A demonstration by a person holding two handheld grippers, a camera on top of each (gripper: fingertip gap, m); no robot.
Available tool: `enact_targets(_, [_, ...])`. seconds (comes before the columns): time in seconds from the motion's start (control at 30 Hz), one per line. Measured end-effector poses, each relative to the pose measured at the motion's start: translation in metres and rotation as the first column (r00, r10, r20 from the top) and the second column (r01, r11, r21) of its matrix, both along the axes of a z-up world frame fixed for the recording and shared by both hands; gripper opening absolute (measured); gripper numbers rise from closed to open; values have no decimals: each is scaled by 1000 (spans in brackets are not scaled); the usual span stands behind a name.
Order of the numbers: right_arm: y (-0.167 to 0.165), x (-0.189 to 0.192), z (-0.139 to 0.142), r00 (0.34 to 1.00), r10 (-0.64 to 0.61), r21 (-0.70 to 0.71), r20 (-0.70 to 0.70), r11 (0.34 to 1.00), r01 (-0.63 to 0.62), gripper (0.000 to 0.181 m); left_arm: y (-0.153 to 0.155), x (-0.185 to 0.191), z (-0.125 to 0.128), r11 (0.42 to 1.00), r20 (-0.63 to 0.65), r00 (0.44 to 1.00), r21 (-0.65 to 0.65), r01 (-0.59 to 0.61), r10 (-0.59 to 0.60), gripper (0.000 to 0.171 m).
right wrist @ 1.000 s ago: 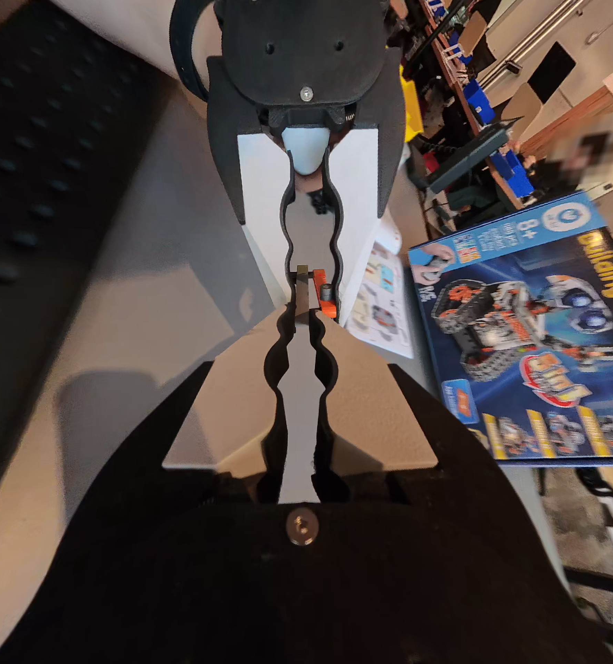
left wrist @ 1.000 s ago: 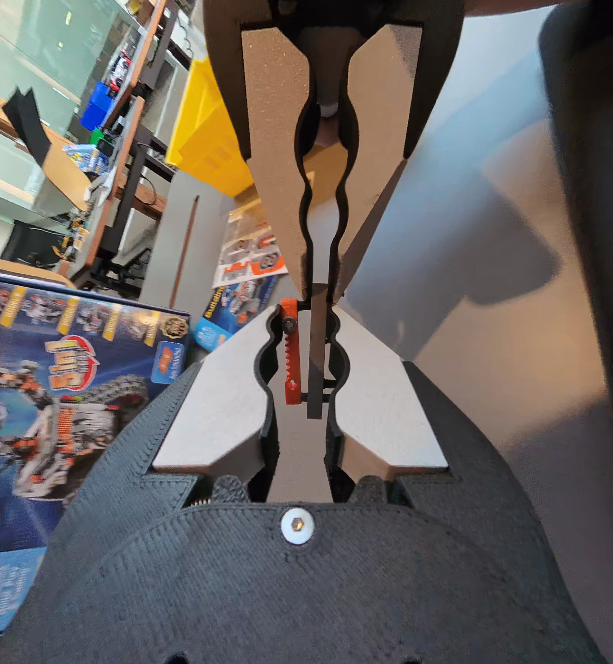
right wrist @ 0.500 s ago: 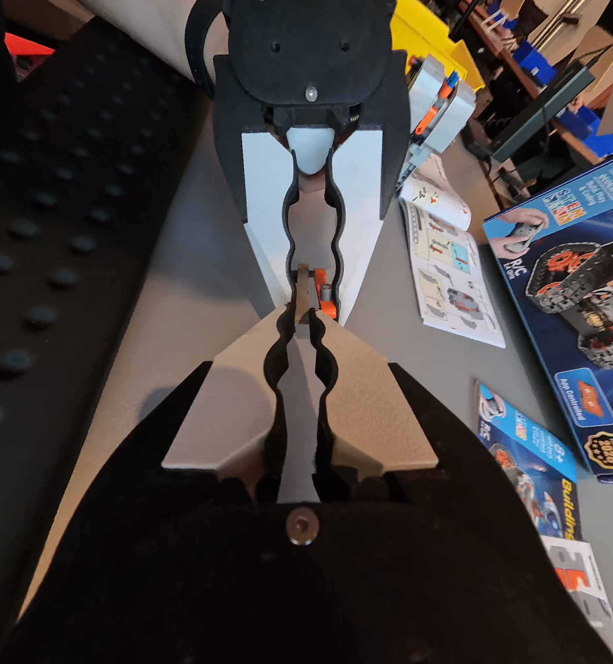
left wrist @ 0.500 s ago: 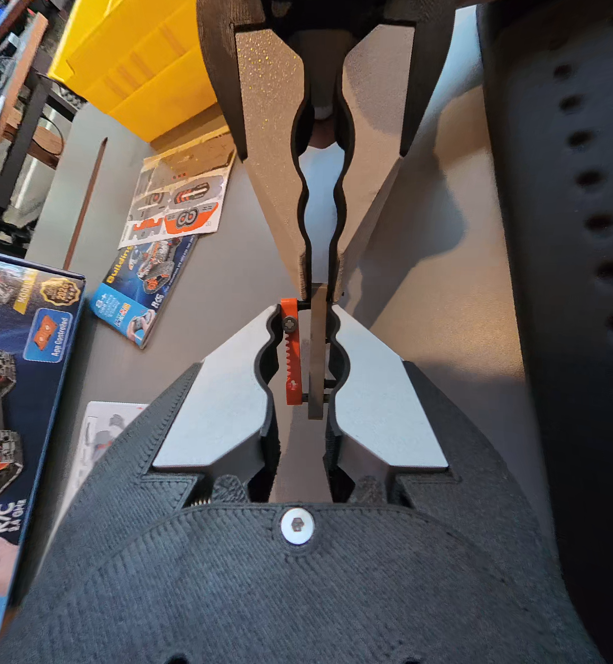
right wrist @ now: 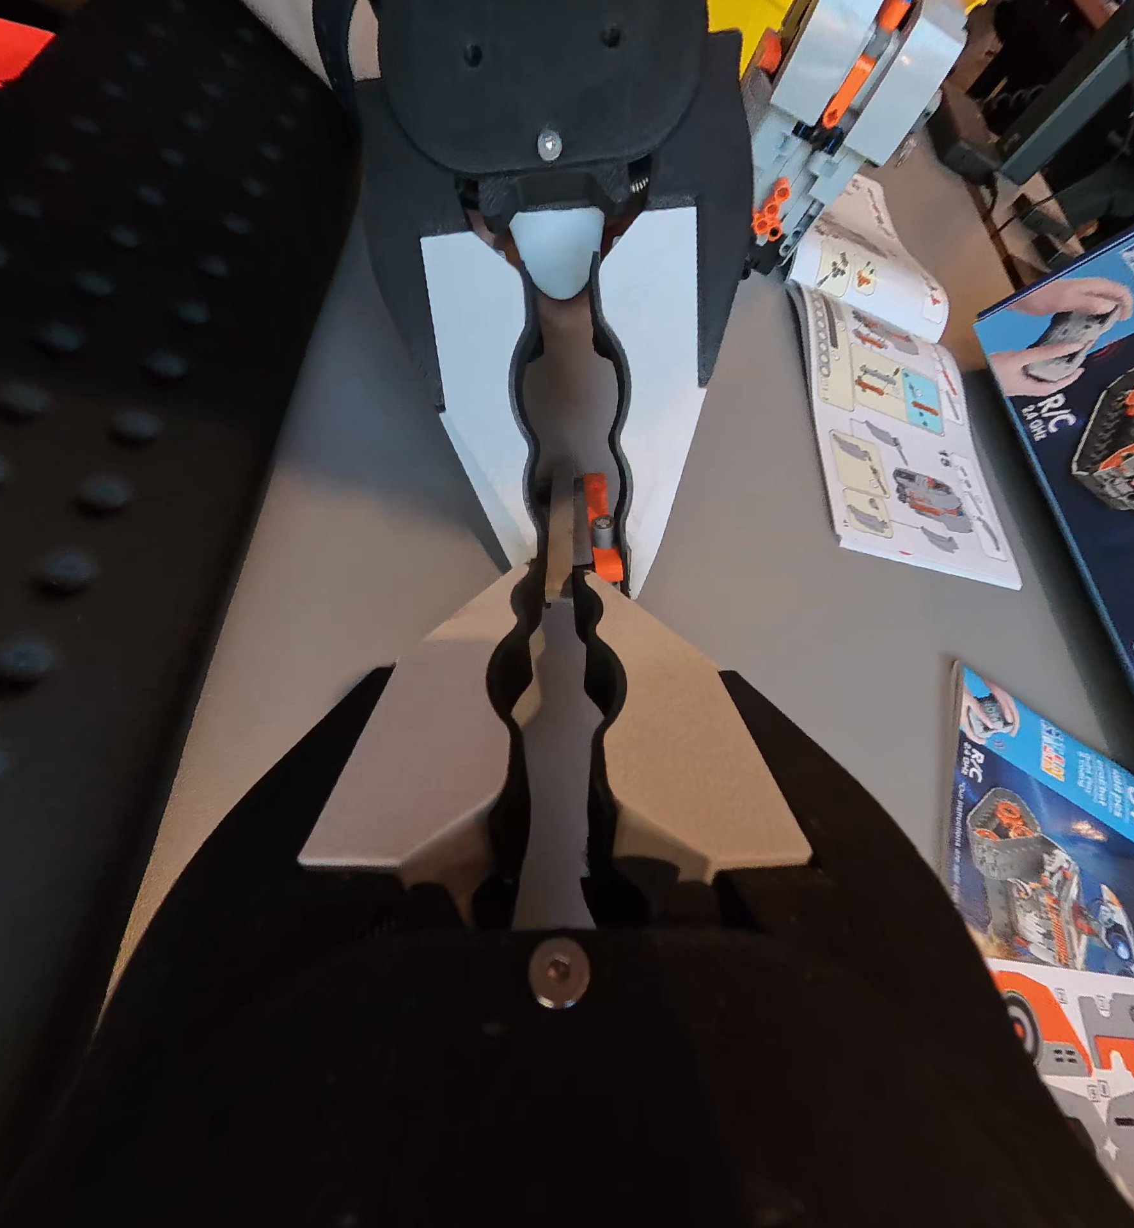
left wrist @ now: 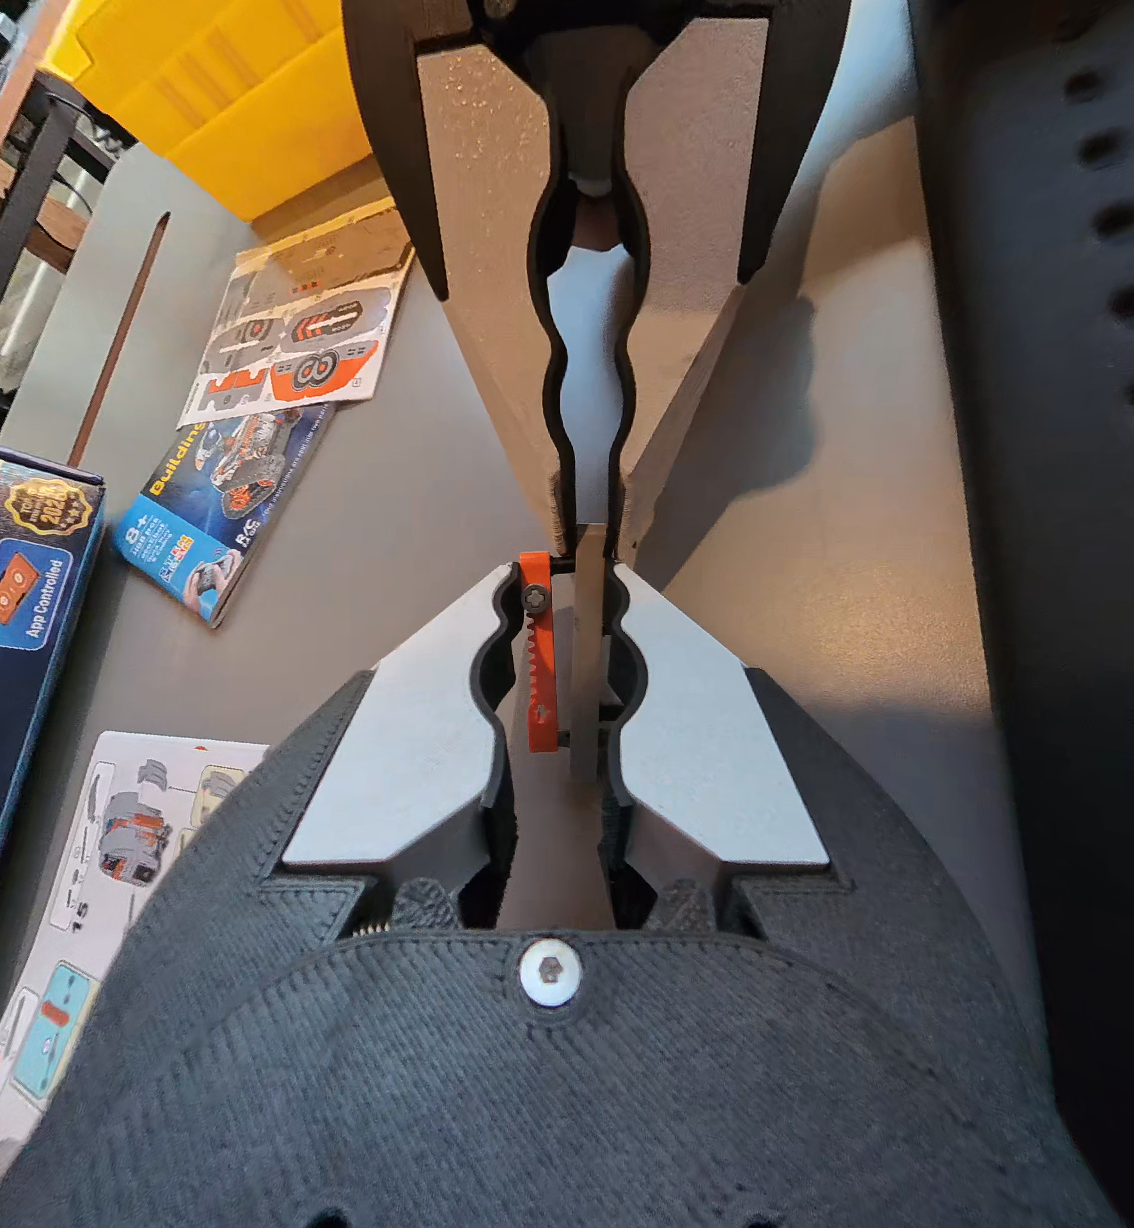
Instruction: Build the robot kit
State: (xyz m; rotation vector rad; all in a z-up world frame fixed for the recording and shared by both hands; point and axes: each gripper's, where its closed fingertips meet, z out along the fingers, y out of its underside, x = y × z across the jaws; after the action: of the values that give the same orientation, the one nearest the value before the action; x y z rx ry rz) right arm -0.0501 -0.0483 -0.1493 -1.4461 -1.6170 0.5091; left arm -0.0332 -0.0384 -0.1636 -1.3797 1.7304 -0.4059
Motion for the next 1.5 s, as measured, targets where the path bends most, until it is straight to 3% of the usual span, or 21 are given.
enact_targets(0.6, [1,0,-3,1000,-6,-56,-23,998,5,6,1,0,-1,1000,9,1000,22,0,-1,21])
enact_targets(1.3, [0,0,-8,999,43,-70,-11,997,-44,5,-3,2,-7,997,-3,1000,-75,20,-21,21])
enact_targets(1.5, [1,1,-9,999,41,-101,-9,994,-42,4,-3,2,-8,985,-3,1000,-172,26,-27,21])
